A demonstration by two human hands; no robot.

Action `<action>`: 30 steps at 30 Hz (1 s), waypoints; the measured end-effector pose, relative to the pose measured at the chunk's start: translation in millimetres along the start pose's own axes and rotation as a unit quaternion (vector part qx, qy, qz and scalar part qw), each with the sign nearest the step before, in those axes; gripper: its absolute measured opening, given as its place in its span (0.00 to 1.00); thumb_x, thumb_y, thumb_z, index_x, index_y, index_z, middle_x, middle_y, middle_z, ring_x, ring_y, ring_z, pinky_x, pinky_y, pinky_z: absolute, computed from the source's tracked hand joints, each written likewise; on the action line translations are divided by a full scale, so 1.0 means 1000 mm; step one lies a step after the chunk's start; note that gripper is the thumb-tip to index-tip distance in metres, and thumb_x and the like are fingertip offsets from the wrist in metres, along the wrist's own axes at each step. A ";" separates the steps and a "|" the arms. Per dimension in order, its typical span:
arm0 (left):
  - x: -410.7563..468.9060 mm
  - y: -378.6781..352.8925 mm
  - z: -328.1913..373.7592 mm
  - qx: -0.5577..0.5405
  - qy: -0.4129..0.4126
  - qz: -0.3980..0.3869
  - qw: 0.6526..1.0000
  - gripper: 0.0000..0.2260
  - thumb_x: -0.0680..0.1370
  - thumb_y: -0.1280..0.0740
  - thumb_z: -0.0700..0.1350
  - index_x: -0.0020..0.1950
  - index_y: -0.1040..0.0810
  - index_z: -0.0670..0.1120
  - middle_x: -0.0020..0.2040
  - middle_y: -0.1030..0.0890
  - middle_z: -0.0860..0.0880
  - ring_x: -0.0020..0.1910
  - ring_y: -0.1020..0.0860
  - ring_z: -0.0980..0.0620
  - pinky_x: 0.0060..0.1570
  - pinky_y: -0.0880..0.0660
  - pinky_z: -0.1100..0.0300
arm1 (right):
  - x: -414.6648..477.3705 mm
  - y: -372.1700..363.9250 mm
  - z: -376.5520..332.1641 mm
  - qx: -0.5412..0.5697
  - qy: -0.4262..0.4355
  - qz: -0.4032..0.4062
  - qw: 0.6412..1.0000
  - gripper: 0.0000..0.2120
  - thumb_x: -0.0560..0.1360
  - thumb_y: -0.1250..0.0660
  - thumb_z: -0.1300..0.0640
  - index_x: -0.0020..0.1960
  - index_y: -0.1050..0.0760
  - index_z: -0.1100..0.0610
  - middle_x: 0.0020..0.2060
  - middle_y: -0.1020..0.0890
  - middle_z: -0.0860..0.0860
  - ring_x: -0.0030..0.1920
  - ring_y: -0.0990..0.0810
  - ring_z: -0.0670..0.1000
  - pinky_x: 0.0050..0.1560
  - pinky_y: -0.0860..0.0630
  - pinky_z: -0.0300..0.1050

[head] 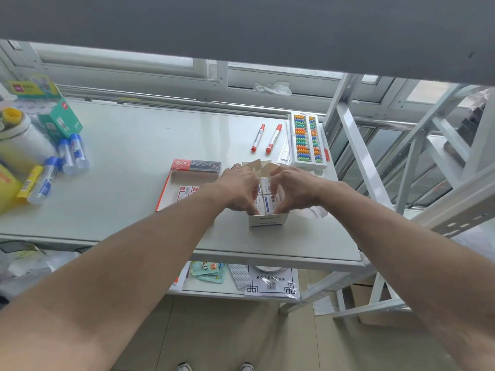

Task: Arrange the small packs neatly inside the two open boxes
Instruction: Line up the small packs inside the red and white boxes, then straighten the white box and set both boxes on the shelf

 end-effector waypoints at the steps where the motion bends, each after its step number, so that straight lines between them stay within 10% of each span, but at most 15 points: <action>1: 0.001 0.000 0.000 0.002 0.000 0.001 1.000 0.18 0.63 0.22 0.58 0.47 0.18 0.51 0.55 0.24 0.48 0.54 0.28 0.47 0.54 0.28 0.52 | 0.002 0.000 0.001 -0.001 -0.004 -0.006 1.000 0.21 0.67 0.20 0.47 0.56 0.19 0.53 0.68 0.25 0.52 0.68 0.29 0.56 0.65 0.29 0.51; 18: -0.010 0.016 -0.016 -0.153 0.003 0.072 0.986 0.09 0.72 0.25 0.50 0.50 0.19 0.50 0.62 0.23 0.48 0.65 0.30 0.47 0.65 0.34 0.51 | -0.007 0.011 0.010 0.109 -0.020 0.050 0.993 0.17 0.71 0.23 0.49 0.56 0.19 0.55 0.67 0.23 0.53 0.64 0.24 0.56 0.61 0.30 0.47; 24: -0.067 0.015 -0.011 -0.213 0.002 0.112 0.971 0.08 0.75 0.28 0.48 0.53 0.17 0.49 0.47 0.18 0.55 0.40 0.24 0.56 0.44 0.30 0.61 | -0.049 0.009 -0.004 0.131 0.008 0.117 0.984 0.15 0.74 0.25 0.51 0.59 0.17 0.56 0.53 0.17 0.48 0.37 0.28 0.38 0.41 0.32 0.33; 30: -0.073 -0.014 0.008 -0.124 -0.022 0.105 0.986 0.08 0.78 0.32 0.51 0.55 0.19 0.51 0.55 0.18 0.52 0.51 0.21 0.48 0.51 0.25 0.53 | -0.057 -0.021 -0.019 0.086 -0.012 0.112 0.990 0.07 0.76 0.30 0.54 0.51 0.16 0.52 0.53 0.14 0.52 0.50 0.18 0.56 0.48 0.19 0.54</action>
Point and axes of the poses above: each hand's wrist, its own x-axis towards the middle knuckle, its own y-axis out of the back of the hand, z = x × y, the point moved 7 cm from there along x, towards the middle knuckle
